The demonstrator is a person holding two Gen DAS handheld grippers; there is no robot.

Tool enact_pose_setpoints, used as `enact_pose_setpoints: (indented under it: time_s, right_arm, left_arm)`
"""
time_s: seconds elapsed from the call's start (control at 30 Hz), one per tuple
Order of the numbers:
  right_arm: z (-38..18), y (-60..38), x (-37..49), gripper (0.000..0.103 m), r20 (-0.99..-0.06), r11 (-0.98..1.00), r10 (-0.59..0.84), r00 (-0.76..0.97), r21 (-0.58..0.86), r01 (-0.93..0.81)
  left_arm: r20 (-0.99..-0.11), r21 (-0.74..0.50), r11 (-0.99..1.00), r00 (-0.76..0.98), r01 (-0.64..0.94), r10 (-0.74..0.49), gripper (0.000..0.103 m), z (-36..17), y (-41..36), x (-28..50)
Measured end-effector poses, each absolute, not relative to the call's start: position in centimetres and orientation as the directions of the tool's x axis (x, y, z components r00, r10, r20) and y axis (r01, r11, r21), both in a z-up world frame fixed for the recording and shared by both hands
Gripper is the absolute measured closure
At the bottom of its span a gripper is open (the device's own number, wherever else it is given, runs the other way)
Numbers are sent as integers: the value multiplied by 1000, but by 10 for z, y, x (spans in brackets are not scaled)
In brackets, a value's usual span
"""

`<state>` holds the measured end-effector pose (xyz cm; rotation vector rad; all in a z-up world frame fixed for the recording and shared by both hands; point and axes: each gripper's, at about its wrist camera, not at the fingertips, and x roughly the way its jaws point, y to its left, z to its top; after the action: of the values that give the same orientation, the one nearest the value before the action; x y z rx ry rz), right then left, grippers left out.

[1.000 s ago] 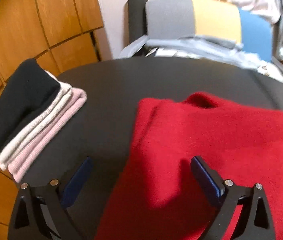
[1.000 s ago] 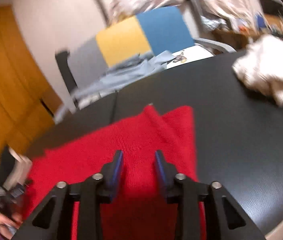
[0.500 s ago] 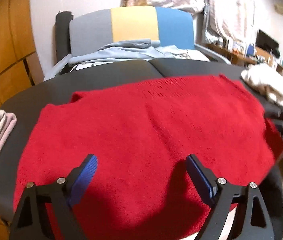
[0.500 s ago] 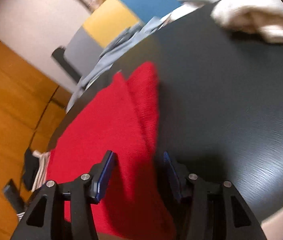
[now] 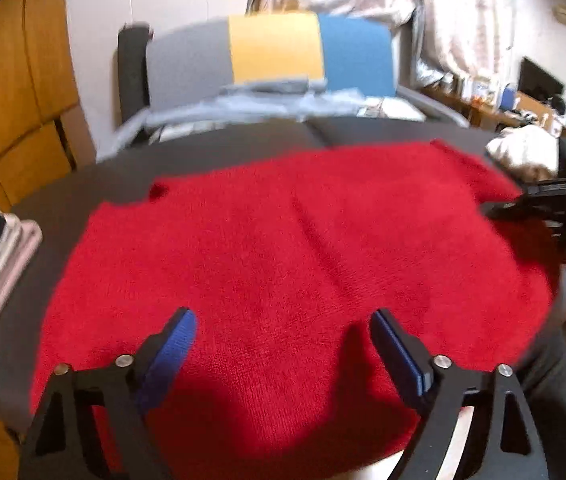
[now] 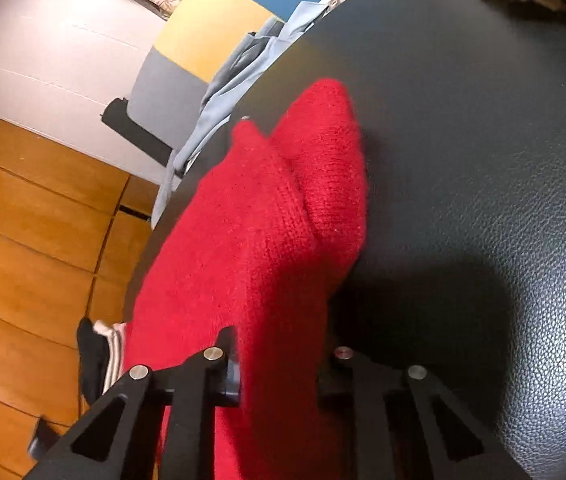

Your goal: Fold clothes

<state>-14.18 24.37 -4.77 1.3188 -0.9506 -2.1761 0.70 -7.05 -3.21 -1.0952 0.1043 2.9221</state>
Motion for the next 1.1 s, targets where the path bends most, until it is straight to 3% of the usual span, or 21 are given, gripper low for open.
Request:
enact_pose_setpoints:
  time_s: [0.03, 0.13, 0.37, 0.47, 0.53, 0.6, 0.83, 0.9, 1.1]
  right_arm:
    - [-47, 242, -143, 84, -605, -686, -645, -467, 728, 5]
    - [-50, 242, -146, 85, -592, -669, -637, -494, 742, -27]
    - [-56, 257, -170, 85, -567, -598, -648, -508, 792, -122]
    - [-53, 256, -175, 84, -581, -599, -649, -490, 788, -141]
    - [-46, 256, -174, 84, -568, -587, -664, -486, 799, -131]
    - [-34, 253, -173, 84, -556, -584, -676, -483, 804, -107]
    - [-6, 237, -167, 84, -511, -529, -722, -466, 842, -104]
    - [4, 228, -166, 84, -512, -535, -724, -462, 840, -93]
    - [28, 205, -162, 84, -495, -522, -742, -452, 850, -73]
  left_arm:
    - [-658, 69, -996, -753, -62, 2, 51, -33, -66, 8]
    - [-695, 94, -989, -719, -114, 17, 69, -44, -53, 0]
    - [-689, 181, -979, -723, -95, -57, 69, -62, -28, -35]
    - [-724, 111, -992, -688, -56, -42, 62, -50, -40, -45]
    - [-726, 126, -992, -681, 4, -95, 35, -41, -54, -46]
    - [-691, 199, -973, -688, 117, -224, 25, -30, -75, -42]
    - [-712, 224, -929, -601, 296, -363, 24, -36, -165, -29]
    - [-747, 199, -925, -561, 325, -357, 24, -49, -186, -27]
    - [-798, -39, -928, -571, 370, -194, 15, -70, -224, -17]
